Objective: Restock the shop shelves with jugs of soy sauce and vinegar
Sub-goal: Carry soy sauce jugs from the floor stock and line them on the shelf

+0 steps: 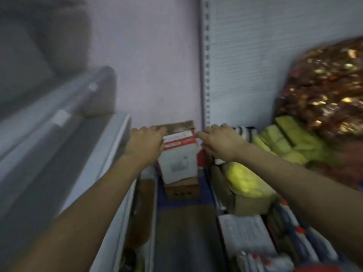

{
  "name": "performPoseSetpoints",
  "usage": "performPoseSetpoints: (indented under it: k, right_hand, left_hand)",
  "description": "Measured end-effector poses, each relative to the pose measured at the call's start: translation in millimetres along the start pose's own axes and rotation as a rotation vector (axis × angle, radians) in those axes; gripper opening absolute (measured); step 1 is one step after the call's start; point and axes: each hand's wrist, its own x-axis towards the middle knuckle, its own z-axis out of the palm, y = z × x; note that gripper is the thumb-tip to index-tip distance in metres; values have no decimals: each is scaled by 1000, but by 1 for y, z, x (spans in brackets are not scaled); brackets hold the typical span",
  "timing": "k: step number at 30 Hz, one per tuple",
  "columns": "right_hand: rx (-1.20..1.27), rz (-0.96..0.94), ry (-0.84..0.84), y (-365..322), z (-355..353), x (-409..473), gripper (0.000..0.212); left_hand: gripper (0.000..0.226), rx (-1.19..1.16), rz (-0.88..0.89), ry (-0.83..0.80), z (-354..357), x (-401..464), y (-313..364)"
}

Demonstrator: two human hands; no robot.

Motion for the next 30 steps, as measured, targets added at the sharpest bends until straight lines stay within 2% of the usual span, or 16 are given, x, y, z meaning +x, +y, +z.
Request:
performPoseSetpoints:
  k: [3, 8, 14, 18, 23, 25, 27, 30]
  right_hand:
    - [-18, 85, -109, 47, 27, -69, 40]
    - [24, 205, -324, 116, 84, -184, 39]
    - [189, 339, -456, 149, 175, -301, 33]
    - [371, 511, -518, 134, 239, -351, 35]
    - [500, 668, -594, 87, 343, -393, 25]
    - [531, 709, -635, 61, 381, -401, 31]
    - [600, 790, -590, 34, 415, -406, 37]
    - [693, 908, -565, -7, 467, -418, 28]
  left_hand:
    - [30, -89, 158, -21, 18, 34, 85]
    - [25, -186, 326, -63, 55, 68, 234]
    - [29, -268, 447, -245, 134, 72, 383]
    - [28, -385, 484, -445, 200, 50, 447]
    - [47, -427, 625, -659, 302, 16, 493]
    - [43, -444, 681, -697, 340, -1, 504]
    - [36, -489, 668, -759, 380, -20, 510]
    - [31, -485, 670, -867, 442, -46, 512]
